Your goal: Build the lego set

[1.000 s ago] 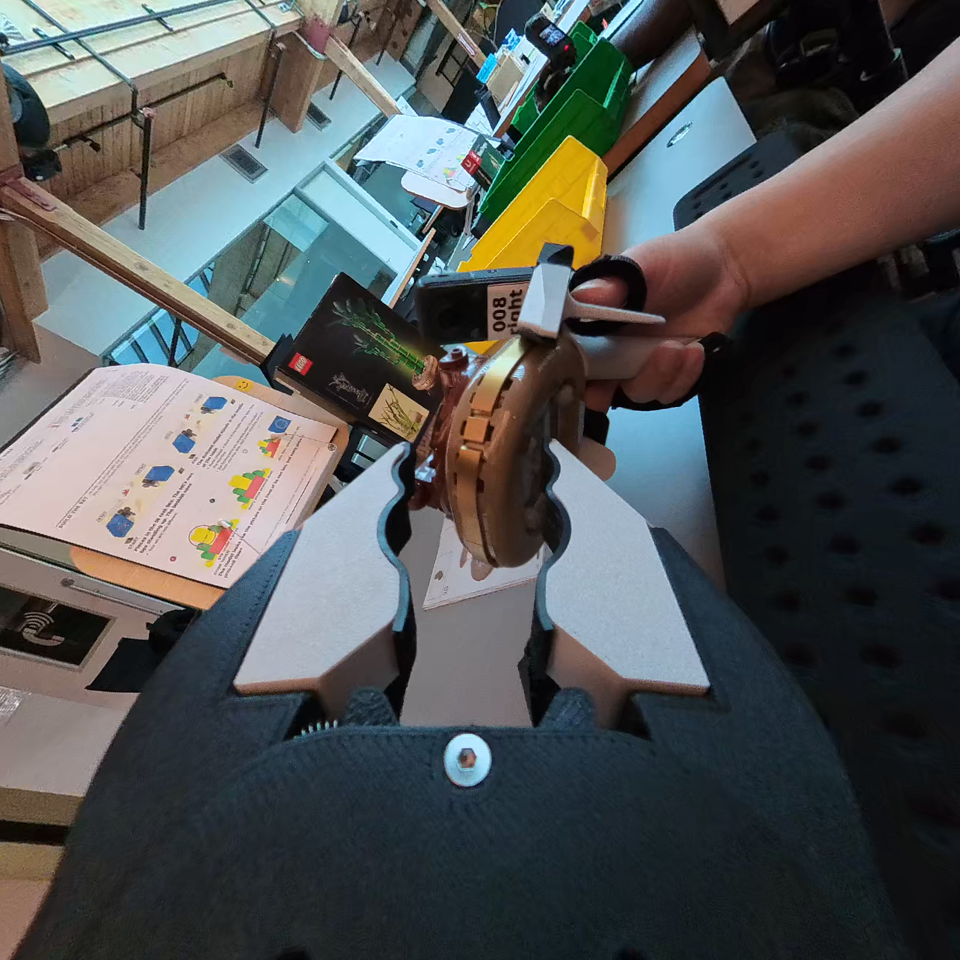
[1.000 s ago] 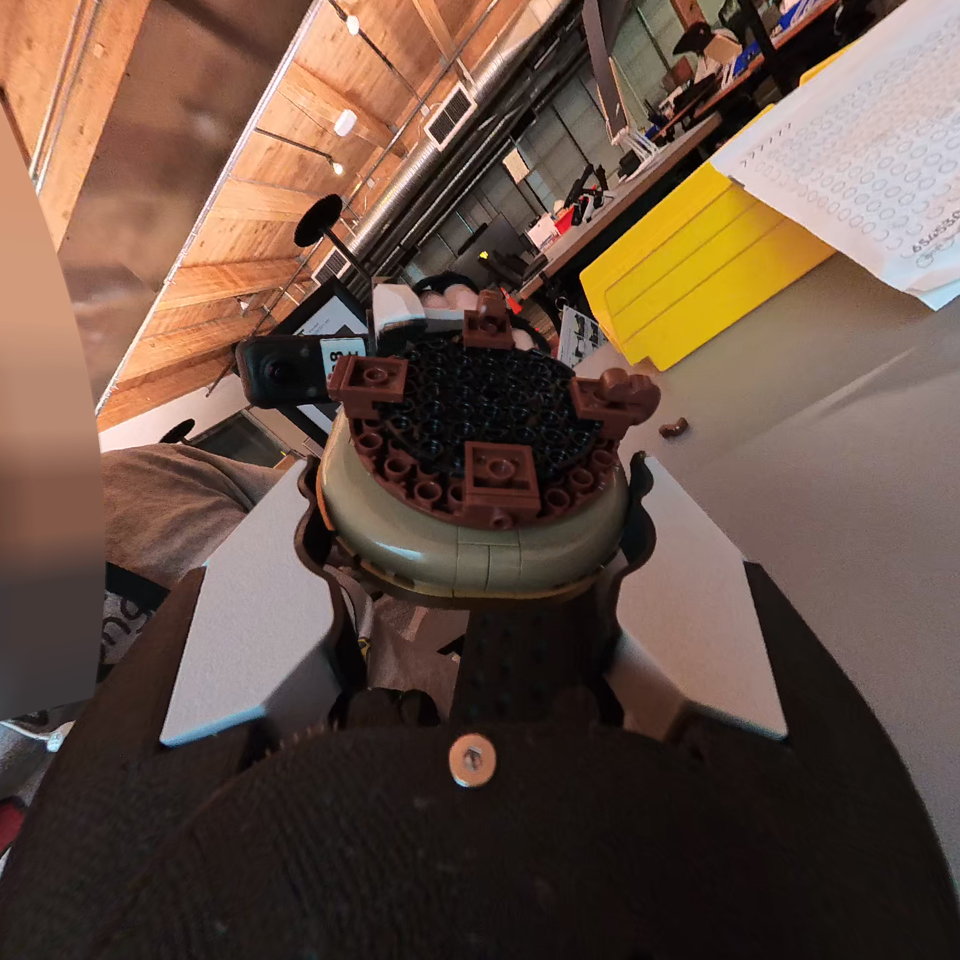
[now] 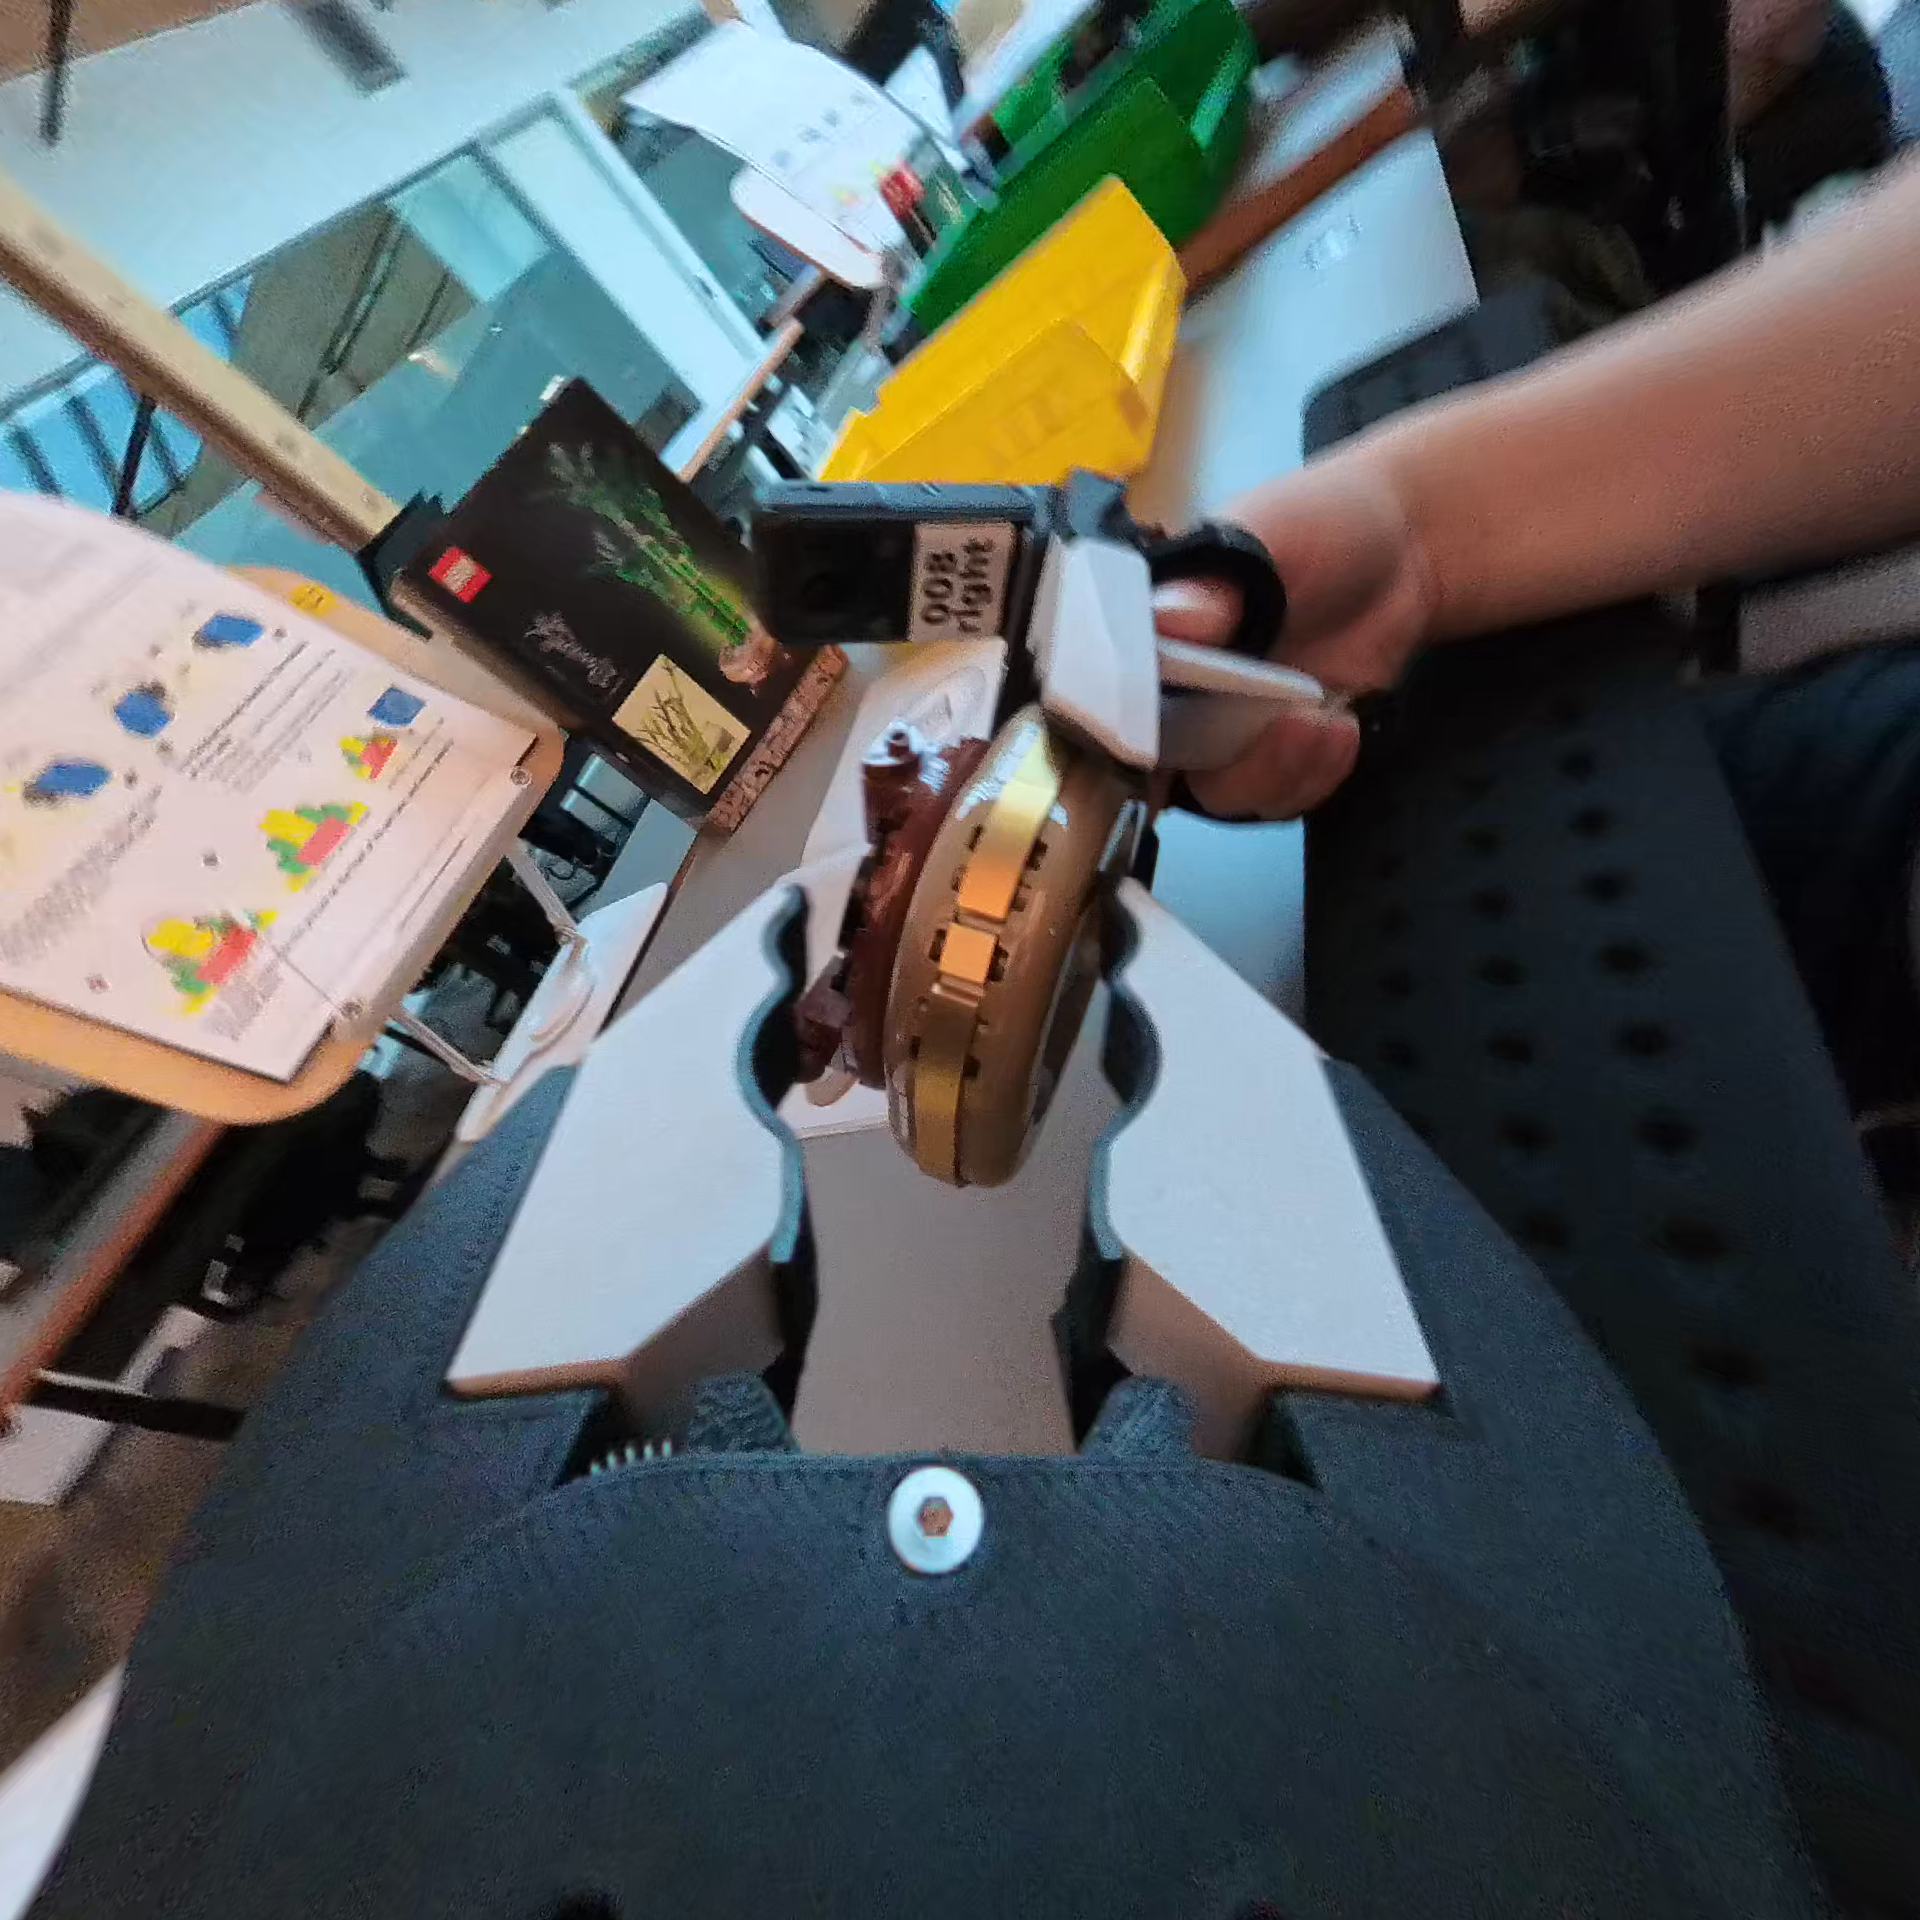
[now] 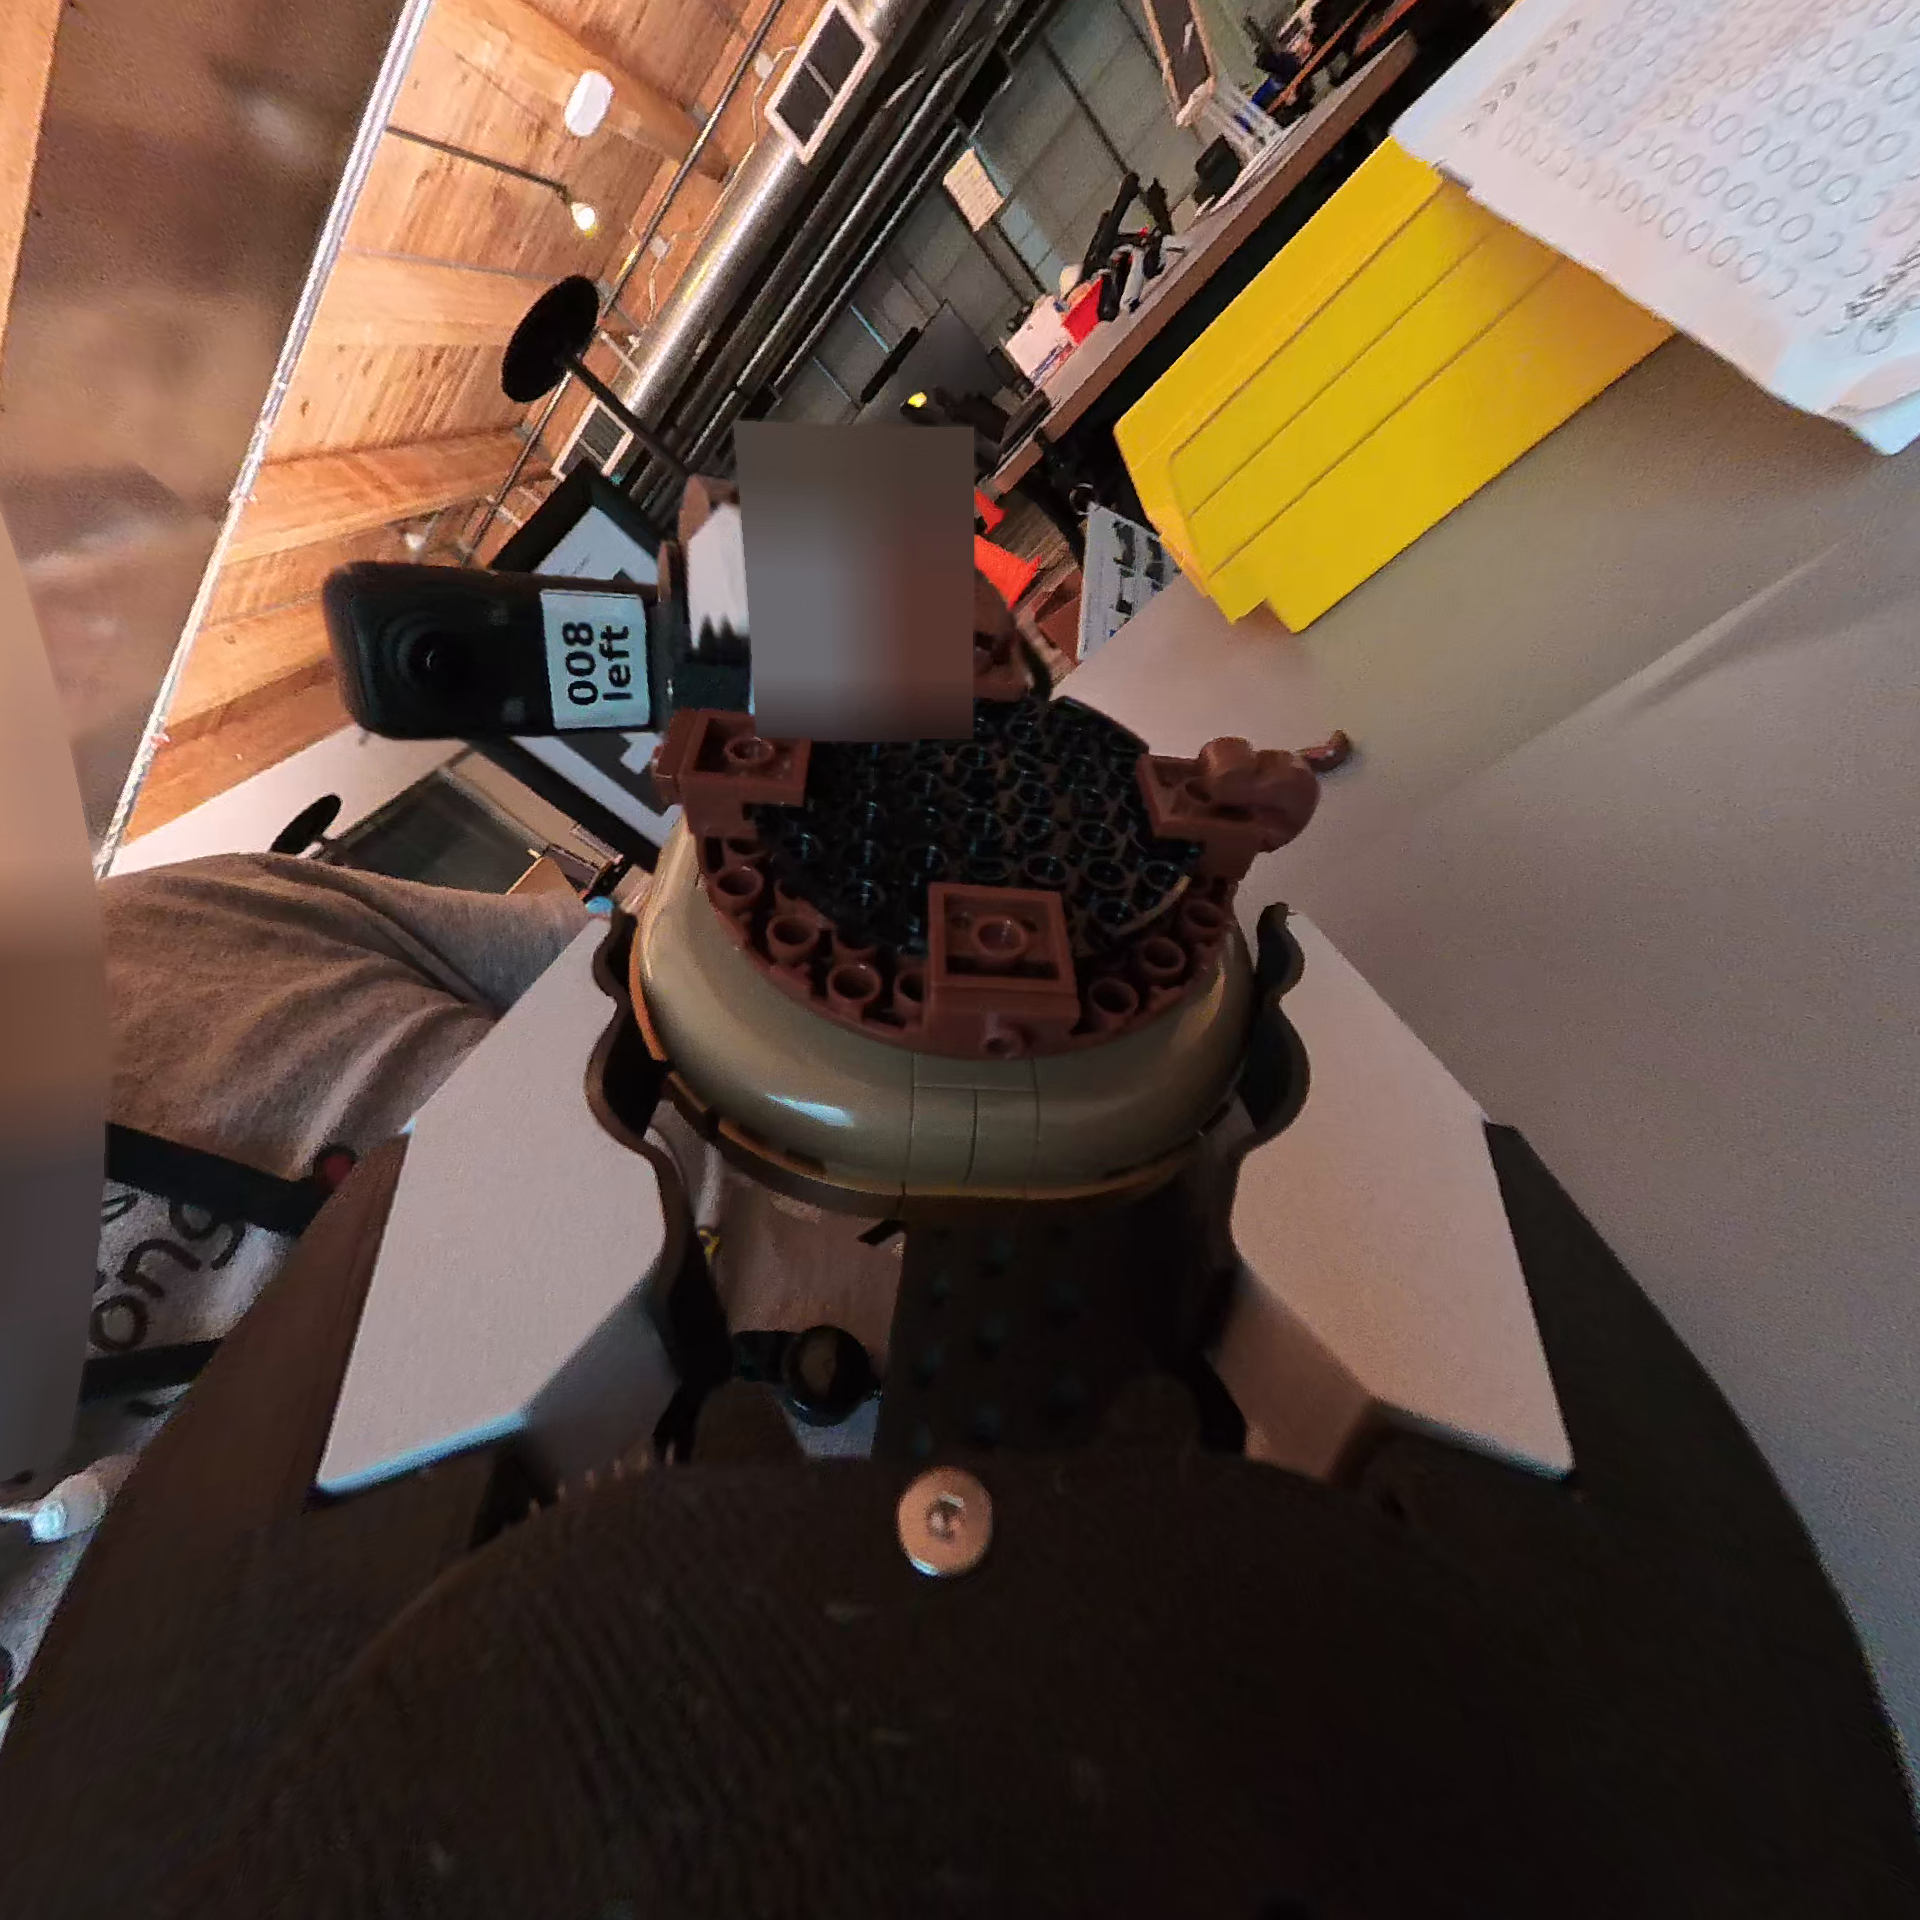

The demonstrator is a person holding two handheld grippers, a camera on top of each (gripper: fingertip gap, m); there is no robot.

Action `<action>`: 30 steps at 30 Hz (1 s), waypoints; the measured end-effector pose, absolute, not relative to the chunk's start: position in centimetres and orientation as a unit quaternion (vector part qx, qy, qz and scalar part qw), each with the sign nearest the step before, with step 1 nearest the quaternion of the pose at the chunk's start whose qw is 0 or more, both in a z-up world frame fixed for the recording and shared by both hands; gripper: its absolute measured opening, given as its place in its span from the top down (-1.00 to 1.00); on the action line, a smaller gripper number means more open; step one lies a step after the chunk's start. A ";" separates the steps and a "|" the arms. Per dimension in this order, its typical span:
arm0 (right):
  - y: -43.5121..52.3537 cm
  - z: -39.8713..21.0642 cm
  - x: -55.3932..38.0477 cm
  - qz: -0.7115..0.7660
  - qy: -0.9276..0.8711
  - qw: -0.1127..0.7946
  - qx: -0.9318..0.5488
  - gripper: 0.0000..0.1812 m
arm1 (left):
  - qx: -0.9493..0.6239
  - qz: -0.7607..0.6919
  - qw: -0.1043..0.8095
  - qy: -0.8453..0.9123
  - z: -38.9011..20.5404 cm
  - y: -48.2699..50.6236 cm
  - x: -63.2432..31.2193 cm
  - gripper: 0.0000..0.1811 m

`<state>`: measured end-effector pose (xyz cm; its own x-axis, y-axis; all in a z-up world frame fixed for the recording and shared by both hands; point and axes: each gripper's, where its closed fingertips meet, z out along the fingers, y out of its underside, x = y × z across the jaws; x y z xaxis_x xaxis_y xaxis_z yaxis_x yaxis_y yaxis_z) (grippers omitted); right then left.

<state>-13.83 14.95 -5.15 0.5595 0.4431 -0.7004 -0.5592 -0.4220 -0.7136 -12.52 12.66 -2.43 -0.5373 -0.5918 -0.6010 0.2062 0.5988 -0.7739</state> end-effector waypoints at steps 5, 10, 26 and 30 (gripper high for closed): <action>15.4 -5.3 -11.7 0.412 0.070 0.570 -0.708 -0.26 | -0.257 -0.602 0.416 0.631 1.2 15.7 -13.3 0.44; 16.0 -4.0 -10.4 0.145 -0.024 0.660 -0.737 -0.27 | -0.422 -0.740 0.222 0.474 0.1 20.0 -13.7 0.37; 16.9 -3.7 -13.3 -0.157 -0.199 0.661 -0.706 -0.27 | -0.426 -0.794 -0.016 0.433 -1.9 16.8 -14.3 0.34; 16.5 -2.8 -12.8 -0.091 -0.160 0.690 -0.700 -0.27 | -0.461 -0.777 -0.024 0.428 -3.4 17.8 -14.5 0.43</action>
